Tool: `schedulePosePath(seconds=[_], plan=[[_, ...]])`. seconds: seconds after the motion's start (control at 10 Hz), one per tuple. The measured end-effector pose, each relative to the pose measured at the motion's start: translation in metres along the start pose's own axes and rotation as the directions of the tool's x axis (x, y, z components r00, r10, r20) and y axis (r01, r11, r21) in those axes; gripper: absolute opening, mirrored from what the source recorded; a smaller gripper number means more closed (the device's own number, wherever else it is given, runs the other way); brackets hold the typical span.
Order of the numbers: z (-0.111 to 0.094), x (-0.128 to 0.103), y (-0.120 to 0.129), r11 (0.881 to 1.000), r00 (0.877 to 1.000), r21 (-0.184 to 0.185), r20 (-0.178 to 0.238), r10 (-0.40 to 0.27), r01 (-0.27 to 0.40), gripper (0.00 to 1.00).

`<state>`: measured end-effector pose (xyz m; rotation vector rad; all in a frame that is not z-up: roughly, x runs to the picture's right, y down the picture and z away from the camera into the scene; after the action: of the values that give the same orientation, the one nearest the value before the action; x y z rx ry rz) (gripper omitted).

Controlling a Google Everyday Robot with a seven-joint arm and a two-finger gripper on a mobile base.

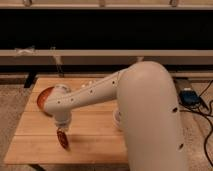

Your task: Drag the pepper across the table

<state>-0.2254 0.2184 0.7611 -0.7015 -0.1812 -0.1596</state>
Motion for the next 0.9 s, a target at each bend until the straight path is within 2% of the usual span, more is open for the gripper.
schedulePosePath(seconds=[0.1, 0.3, 0.6, 0.9], plan=[[0.001, -0.005, 0.002, 1.000, 1.000, 0.001, -0.017, 0.015, -0.015, 0.80], [0.006, -0.007, 0.003, 0.994, 0.991, 0.004, -0.076, 0.106, -0.106, 0.80], [0.016, -0.011, 0.006, 0.969, 0.957, 0.018, -0.156, 0.245, -0.245, 0.80], [0.026, -0.010, 0.010, 0.951, 0.935, -0.015, -0.191, 0.300, -0.308, 0.80]])
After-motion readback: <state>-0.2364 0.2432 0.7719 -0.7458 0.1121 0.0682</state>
